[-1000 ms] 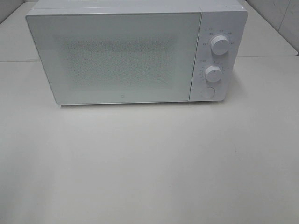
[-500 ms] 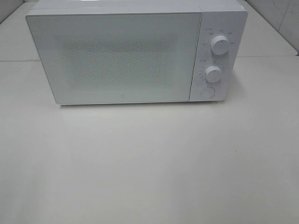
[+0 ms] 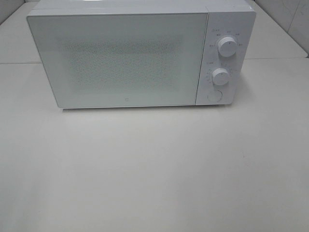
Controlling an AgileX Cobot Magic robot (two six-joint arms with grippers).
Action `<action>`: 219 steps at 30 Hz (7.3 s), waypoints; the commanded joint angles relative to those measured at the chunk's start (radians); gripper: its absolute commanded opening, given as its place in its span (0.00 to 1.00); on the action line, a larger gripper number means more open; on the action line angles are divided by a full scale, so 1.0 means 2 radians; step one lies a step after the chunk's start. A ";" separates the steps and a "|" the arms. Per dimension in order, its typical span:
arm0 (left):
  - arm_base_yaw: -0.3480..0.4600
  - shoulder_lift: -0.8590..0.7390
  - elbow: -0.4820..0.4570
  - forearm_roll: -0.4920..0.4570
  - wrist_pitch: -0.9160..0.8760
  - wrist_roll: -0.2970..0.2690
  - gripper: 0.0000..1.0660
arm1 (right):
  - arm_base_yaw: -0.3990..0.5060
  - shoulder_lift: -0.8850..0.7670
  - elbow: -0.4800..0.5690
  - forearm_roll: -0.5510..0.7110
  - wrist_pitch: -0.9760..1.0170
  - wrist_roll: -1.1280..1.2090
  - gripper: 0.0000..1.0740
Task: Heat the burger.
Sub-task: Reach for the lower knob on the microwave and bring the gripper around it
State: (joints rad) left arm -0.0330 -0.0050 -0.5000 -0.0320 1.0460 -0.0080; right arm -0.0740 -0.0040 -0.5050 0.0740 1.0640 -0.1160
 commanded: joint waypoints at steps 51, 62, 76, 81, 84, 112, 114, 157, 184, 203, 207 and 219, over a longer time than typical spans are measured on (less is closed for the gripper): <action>0.002 -0.009 0.001 -0.001 -0.006 -0.003 0.94 | -0.001 0.186 0.016 0.022 -0.379 -0.031 0.90; 0.002 -0.009 0.001 -0.001 -0.006 -0.002 0.94 | -0.001 0.278 0.104 0.030 -0.600 -0.027 0.90; 0.002 -0.009 0.001 -0.001 -0.006 -0.002 0.94 | -0.001 0.405 0.150 0.019 -0.783 -0.028 0.90; 0.002 -0.009 0.001 -0.001 -0.006 -0.002 0.94 | -0.001 0.442 0.150 -0.007 -0.806 -0.027 0.90; 0.002 -0.009 0.001 -0.001 -0.006 -0.002 0.94 | -0.001 0.468 0.150 -0.034 -0.813 -0.027 0.90; 0.002 -0.009 0.001 -0.001 -0.006 -0.002 0.94 | -0.001 0.746 0.160 -0.118 -1.131 0.052 0.90; 0.002 -0.009 0.001 -0.001 -0.006 -0.002 0.94 | 0.000 0.765 0.159 -0.119 -1.142 0.048 0.90; 0.002 -0.009 0.001 -0.001 -0.006 -0.002 0.94 | 0.262 0.996 -0.035 0.148 -1.198 0.033 0.90; 0.002 -0.009 0.001 -0.001 -0.006 -0.002 0.94 | 0.261 1.011 -0.067 0.146 -1.186 0.031 0.90; 0.002 -0.009 0.001 -0.001 -0.006 -0.002 0.94 | 0.261 1.025 -0.085 0.143 -1.186 0.035 0.81; 0.002 -0.009 0.001 -0.001 -0.006 -0.002 0.94 | 0.261 1.025 -0.085 0.143 -1.187 0.035 0.75; 0.002 -0.009 0.001 -0.001 -0.006 -0.002 0.94 | 0.261 1.025 -0.085 0.145 -1.187 0.035 0.55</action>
State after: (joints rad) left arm -0.0330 -0.0050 -0.5000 -0.0320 1.0430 -0.0080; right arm 0.4520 2.0490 -0.6590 0.3830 -1.2050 -0.0460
